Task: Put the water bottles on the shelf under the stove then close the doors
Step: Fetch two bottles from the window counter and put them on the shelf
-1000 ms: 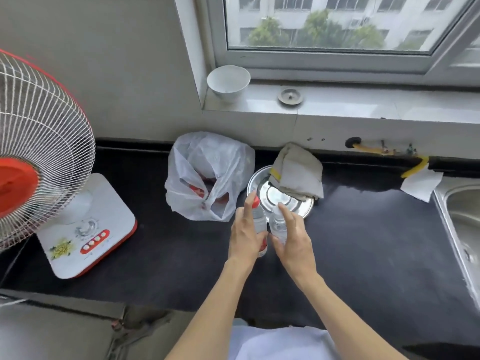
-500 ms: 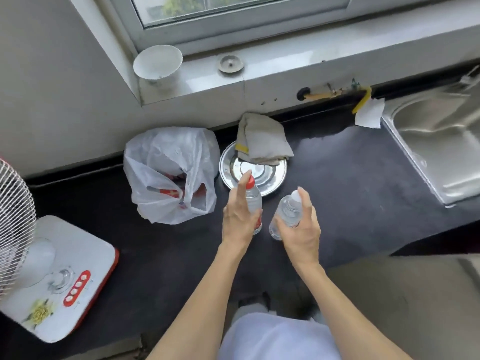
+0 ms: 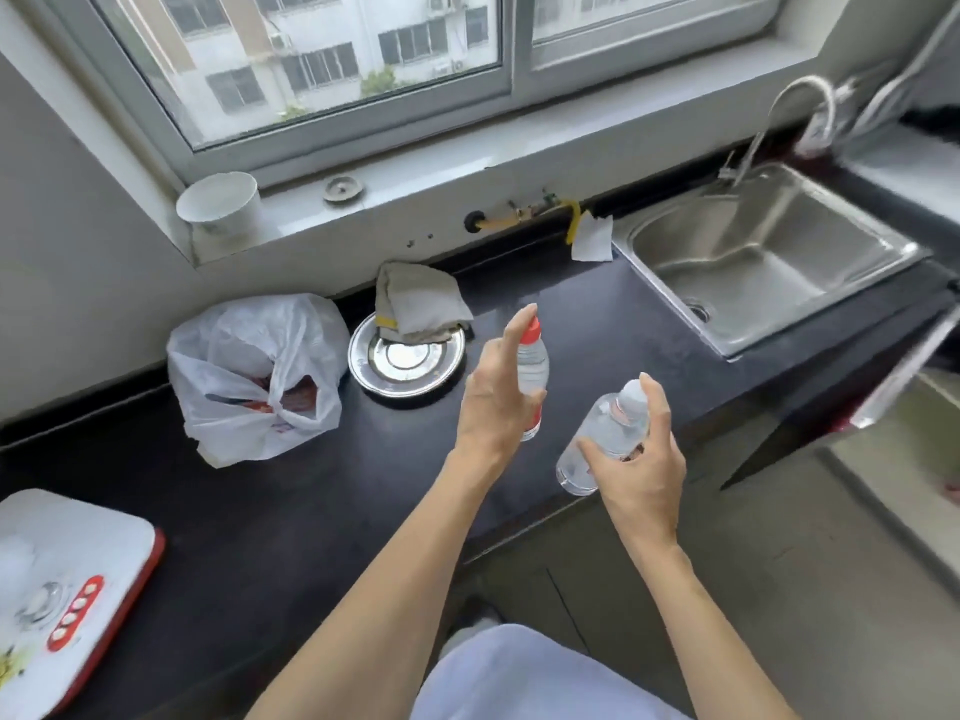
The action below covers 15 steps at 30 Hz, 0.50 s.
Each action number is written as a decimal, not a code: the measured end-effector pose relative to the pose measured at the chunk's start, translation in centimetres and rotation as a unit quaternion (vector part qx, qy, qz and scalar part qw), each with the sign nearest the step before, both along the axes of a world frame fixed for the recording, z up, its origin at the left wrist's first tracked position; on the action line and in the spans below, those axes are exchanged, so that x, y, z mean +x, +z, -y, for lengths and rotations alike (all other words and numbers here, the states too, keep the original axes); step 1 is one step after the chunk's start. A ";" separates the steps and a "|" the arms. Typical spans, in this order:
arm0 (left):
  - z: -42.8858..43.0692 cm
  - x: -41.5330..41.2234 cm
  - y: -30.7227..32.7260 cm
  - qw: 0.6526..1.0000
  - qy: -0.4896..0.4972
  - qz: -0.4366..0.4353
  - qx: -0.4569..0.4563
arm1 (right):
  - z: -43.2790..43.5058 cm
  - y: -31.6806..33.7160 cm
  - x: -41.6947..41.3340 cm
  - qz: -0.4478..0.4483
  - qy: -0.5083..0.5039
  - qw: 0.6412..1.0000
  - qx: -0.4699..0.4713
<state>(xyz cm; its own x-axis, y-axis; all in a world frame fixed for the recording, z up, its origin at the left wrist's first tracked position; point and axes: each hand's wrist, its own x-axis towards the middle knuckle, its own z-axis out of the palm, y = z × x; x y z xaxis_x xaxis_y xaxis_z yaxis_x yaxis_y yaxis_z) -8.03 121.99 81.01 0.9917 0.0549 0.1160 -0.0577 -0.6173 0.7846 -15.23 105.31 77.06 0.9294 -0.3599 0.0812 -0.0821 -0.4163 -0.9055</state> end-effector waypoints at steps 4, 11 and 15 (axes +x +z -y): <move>8.0 -1.8 3.0 0.998 -0.049 0.031 0.007 | 7.6 2.8 -3.8 0.060 -0.072 0.995 0.028; 22.3 -7.3 8.2 0.975 -0.205 0.077 -0.037 | 21.3 6.9 -12.4 0.125 -0.174 0.976 0.032; 29.7 -11.4 10.4 0.955 -0.282 0.070 -0.053 | 27.2 9.7 -18.8 0.132 -0.210 0.968 -0.040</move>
<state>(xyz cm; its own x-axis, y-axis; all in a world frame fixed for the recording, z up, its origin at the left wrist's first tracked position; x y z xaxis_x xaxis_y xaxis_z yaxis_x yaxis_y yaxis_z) -19.47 92.24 91.40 0.8421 -0.4650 0.2730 -0.4666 -0.3745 0.8013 -34.00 78.15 86.74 0.6452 -0.6850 0.3384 -0.0305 -0.4656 -0.8845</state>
